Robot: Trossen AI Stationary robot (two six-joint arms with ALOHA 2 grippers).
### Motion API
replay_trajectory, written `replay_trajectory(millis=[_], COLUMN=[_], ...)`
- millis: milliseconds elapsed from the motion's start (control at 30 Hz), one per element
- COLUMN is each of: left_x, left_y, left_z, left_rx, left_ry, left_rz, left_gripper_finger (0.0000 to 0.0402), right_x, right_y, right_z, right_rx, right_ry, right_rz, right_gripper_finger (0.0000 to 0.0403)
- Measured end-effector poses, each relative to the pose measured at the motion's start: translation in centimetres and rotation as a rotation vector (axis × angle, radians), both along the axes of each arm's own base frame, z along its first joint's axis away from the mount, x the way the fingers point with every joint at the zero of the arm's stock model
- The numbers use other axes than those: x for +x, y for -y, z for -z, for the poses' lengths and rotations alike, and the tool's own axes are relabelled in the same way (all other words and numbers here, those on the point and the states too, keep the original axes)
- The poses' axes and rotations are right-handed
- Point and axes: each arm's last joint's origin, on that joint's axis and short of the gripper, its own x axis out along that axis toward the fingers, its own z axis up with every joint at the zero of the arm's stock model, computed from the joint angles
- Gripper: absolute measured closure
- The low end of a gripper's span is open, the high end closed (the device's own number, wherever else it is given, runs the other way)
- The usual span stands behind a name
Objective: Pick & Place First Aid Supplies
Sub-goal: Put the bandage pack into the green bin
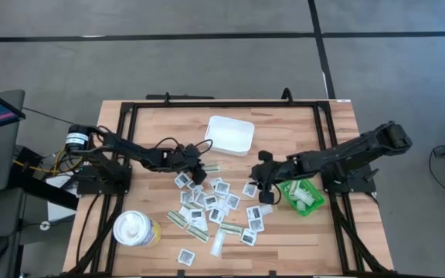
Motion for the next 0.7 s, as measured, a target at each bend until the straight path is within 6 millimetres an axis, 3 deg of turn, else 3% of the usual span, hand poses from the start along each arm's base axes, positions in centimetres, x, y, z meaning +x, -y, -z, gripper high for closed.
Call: replay_trajectory(millis=[467,700], left_x=[-1.2,-1.6], left_y=[0.3,0.2], left_z=[2.7,3.1], left_rx=[0.003,0.03], left_ry=[0.026,0.016], left_rz=[-0.066,-0.063], left_gripper_finger=[0.0298,0.039], right_x=[1.3,2.4], right_y=[4.4,5.0], right_z=[-0.9,0.2], right_rx=[-0.079,-0.077], right_ry=[0.118,0.126], right_rz=[0.074,0.09], right_gripper_finger=[0.0301,0.0301])
